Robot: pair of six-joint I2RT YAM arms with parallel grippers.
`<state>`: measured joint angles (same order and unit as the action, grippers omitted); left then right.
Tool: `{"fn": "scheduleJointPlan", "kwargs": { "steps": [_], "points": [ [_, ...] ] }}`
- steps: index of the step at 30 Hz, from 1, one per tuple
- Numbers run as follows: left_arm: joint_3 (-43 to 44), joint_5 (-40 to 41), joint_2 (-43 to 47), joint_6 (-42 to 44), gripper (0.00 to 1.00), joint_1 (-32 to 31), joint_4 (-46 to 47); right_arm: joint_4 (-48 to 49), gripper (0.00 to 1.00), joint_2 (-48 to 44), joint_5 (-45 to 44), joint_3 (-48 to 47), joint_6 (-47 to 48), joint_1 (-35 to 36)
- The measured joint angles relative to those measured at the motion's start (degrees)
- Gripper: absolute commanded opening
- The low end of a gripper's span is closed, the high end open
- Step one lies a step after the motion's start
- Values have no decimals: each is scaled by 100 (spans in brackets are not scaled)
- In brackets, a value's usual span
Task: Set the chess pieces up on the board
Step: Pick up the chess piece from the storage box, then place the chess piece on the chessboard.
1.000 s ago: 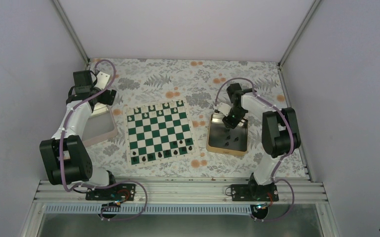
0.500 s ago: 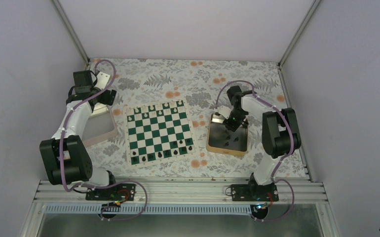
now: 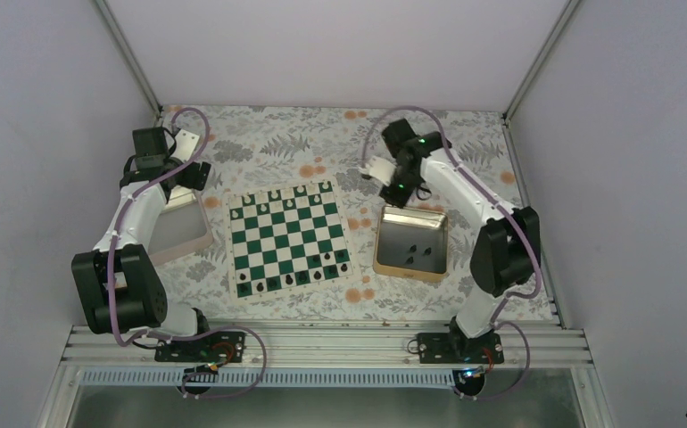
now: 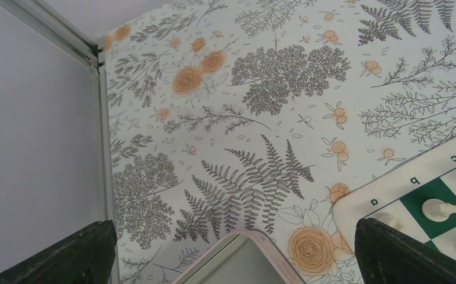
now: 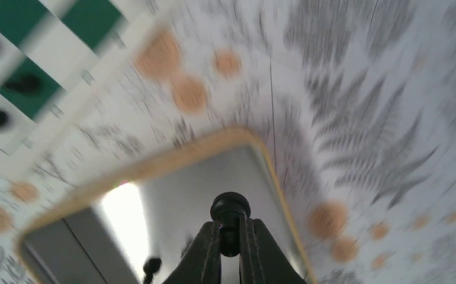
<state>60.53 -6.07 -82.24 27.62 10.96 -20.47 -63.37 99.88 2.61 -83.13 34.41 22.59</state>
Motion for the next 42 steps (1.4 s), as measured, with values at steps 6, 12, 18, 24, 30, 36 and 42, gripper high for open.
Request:
{"fn": "scheduleJointPlan", "kwargs": {
  "steps": [6, 12, 18, 24, 30, 36, 42],
  "points": [
    [0, 2, 0, -2, 100, -52, 4, -428, 5, 494, -136, -2011, -17, 1414],
    [2, 2, 0, -2, 100, -74, 4, -496, 6, 1707, -76, -3287, 9, 2651],
    [2, 9, 0, -4, 100, -98, 4, -516, 6, 2780, 52, -3722, 81, 3650],
    [11, 50, 0, -4, 100, -125, 11, -461, 6, 3346, 219, -4026, 155, 4266],
    [11, 74, 0, -7, 100, -151, 20, -391, 6, 3746, 330, -4498, 221, 4417],
    [11, 74, 0, -4, 100, -168, 22, -341, 6, 4052, 413, -4824, 264, 4452],
    [11, 72, 0, -4, 100, -179, 24, -339, 6, 4247, 437, -4870, 304, 4459]
  ]
}}
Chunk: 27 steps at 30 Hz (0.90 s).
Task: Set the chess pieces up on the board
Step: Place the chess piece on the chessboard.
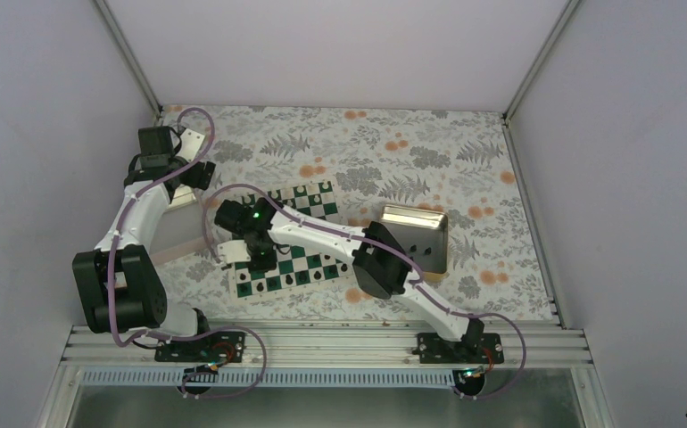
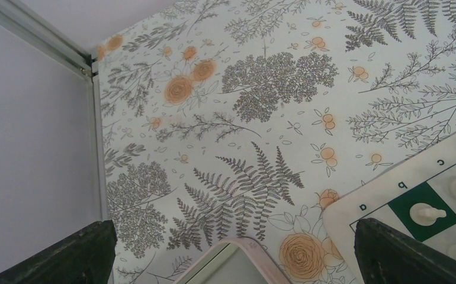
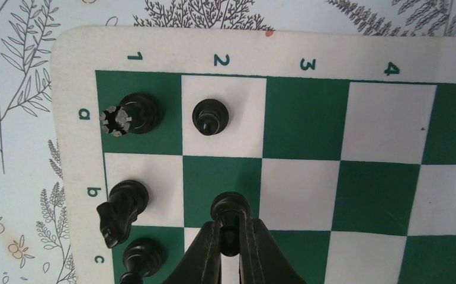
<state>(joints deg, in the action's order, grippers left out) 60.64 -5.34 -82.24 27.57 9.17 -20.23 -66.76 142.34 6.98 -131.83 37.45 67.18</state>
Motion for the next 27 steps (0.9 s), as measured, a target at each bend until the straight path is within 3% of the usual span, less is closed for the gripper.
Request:
{"fn": "scheduleJointPlan", "kwargs": {
  "steps": [27],
  "points": [
    [0, -4, 2, 0, 100, -9, 0, -4, 6, 44, 111, 236, 109, -2]
  ]
}}
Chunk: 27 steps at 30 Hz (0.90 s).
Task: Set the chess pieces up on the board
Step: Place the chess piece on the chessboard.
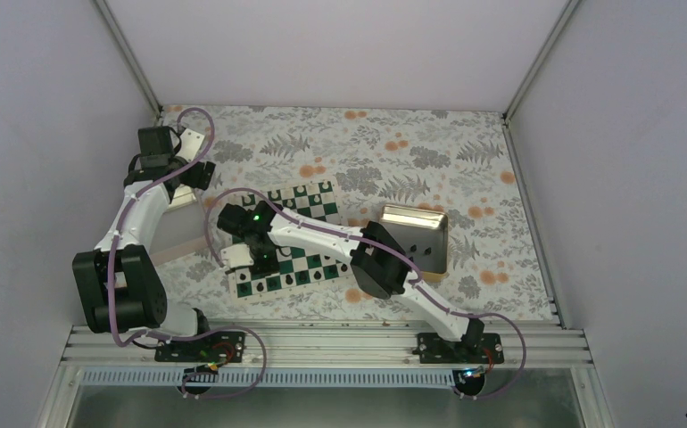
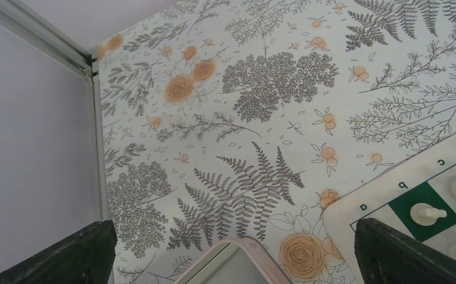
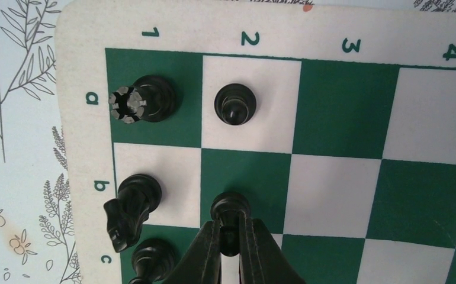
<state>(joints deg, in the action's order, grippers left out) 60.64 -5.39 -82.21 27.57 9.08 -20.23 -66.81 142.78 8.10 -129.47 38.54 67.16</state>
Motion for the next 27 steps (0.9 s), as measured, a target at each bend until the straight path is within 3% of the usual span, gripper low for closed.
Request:
{"fn": "scheduleJointPlan", "kwargs": {
  "steps": [27],
  "points": [
    [0, -66, 9, 0, 100, 0, -2, 127, 12, 92, 0, 0, 4, -11]
  ]
}}
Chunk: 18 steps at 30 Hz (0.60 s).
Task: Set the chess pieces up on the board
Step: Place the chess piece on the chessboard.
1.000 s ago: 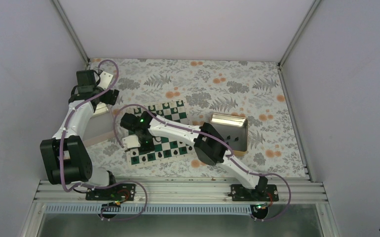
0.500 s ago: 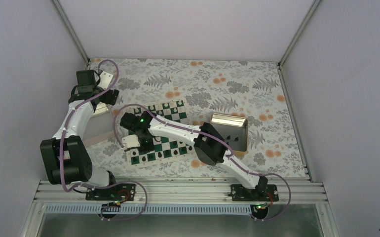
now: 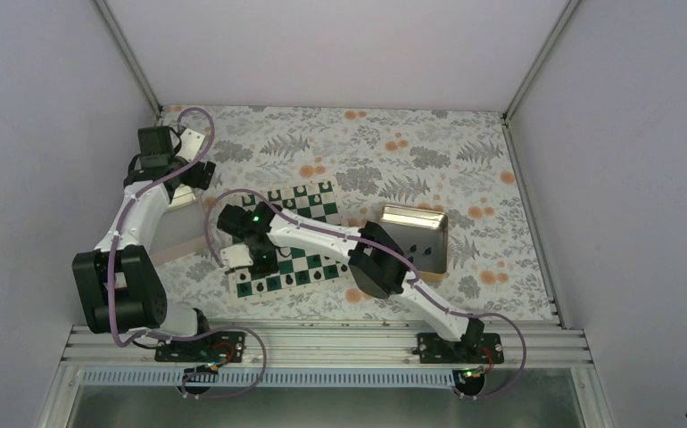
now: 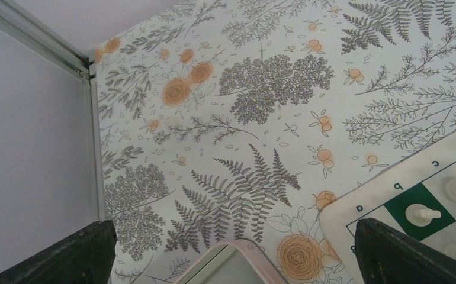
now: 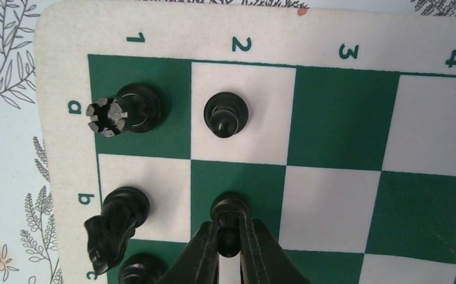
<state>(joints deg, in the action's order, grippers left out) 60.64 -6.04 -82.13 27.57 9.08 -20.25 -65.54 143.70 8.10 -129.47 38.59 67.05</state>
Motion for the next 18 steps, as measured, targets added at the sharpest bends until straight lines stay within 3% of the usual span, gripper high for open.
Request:
{"fn": "scheduleJointPlan", "kwargs": {
  "steps": [8, 18],
  "points": [
    [0, -2, 0, 0, 100, 0, 0, 55, 23, 4, -31, -2, -2, 0],
    [0, -2, 0, 0, 100, 0, 0, 142, 24, -48, -131, 0, -20, -76]
  ]
}}
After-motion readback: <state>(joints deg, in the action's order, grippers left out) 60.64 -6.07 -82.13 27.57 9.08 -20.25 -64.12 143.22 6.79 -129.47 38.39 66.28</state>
